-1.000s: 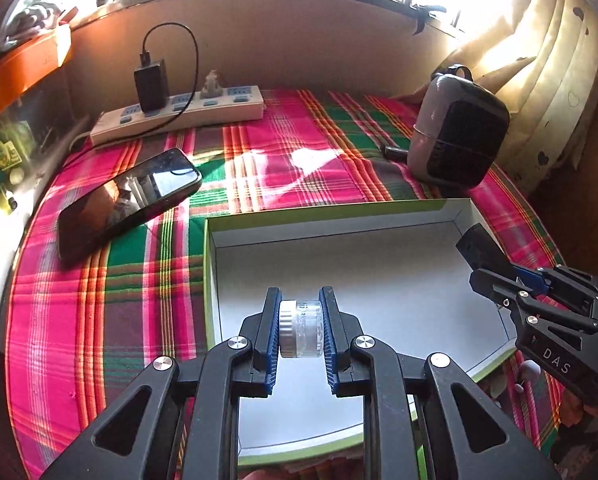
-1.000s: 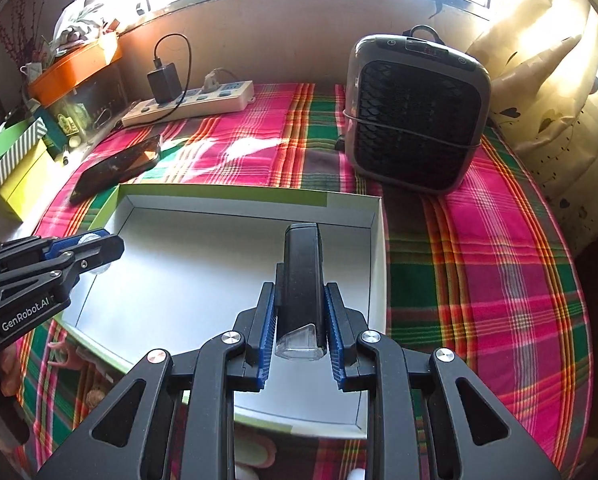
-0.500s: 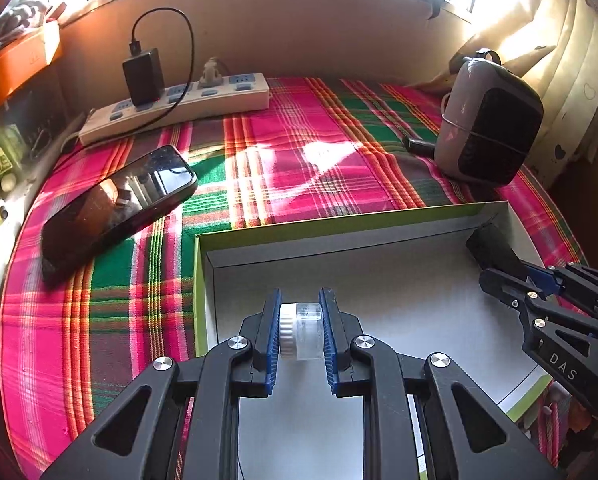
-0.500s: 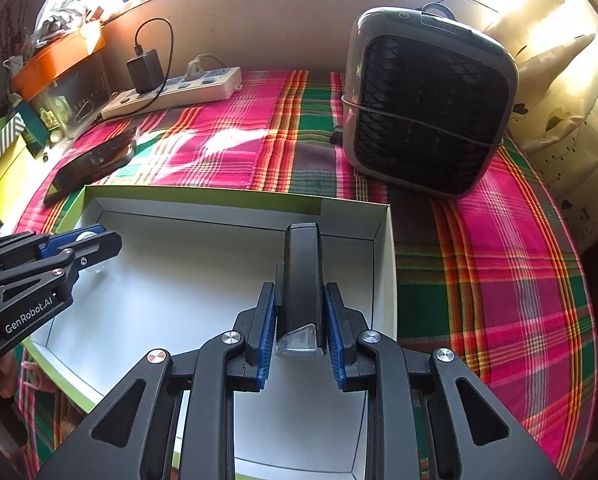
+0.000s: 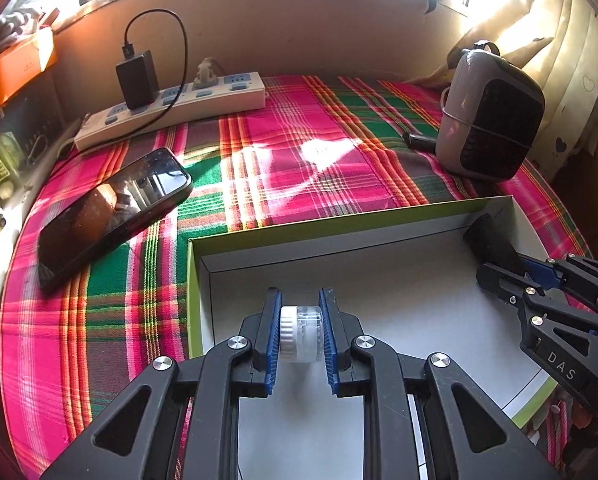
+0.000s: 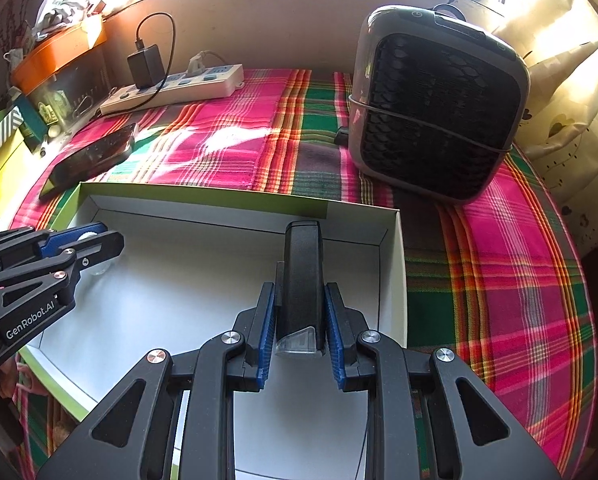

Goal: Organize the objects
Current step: 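Carry the white roll and black flashlight with both tools into the green-rimmed tray, then open the left tool releasing the roll while the right tool releases the flashlight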

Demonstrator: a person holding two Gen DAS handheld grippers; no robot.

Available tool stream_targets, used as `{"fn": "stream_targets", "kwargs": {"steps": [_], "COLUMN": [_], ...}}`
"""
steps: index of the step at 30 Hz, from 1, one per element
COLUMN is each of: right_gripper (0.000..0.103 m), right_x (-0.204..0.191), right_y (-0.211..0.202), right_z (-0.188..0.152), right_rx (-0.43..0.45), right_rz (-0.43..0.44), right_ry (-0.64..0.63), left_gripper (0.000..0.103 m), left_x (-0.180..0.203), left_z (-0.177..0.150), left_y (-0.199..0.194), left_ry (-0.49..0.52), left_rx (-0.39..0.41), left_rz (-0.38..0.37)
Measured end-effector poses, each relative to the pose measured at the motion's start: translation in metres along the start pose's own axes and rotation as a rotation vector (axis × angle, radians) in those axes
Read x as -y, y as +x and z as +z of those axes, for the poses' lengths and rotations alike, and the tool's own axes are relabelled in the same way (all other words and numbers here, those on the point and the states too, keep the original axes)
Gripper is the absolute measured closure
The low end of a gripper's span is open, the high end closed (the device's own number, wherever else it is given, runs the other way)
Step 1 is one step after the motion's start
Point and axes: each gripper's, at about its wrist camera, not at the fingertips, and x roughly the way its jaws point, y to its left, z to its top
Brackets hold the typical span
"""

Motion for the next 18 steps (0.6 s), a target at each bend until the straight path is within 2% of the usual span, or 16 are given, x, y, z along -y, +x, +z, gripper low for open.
{"fn": "stream_targets", "kwargs": {"steps": [4, 8, 13, 18], "right_gripper": [0.078, 0.078, 0.066, 0.064], "right_x": [0.0005, 0.0002, -0.0010, -0.0015], "right_y": [-0.0003, -0.0008, -0.0020, -0.0044], "right_z": [0.0000, -0.0004, 0.0001, -0.0003], "right_rx": [0.000, 0.001, 0.005, 0.011], "right_rz": [-0.001, -0.004, 0.000, -0.002], "right_ry": [0.002, 0.004, 0.007, 0.013], "left_gripper": [0.085, 0.080, 0.073, 0.064], "left_x": [0.0020, 0.0051, 0.0052, 0.0046], "left_z": [0.0001, -0.0001, -0.0002, -0.0002], "left_y": [0.0011, 0.0011, -0.0002, -0.0014], "left_ry": [0.006, 0.020, 0.017, 0.016], "left_rx": [-0.002, -0.008, -0.008, -0.005], "left_rz": [0.017, 0.024, 0.025, 0.026]}}
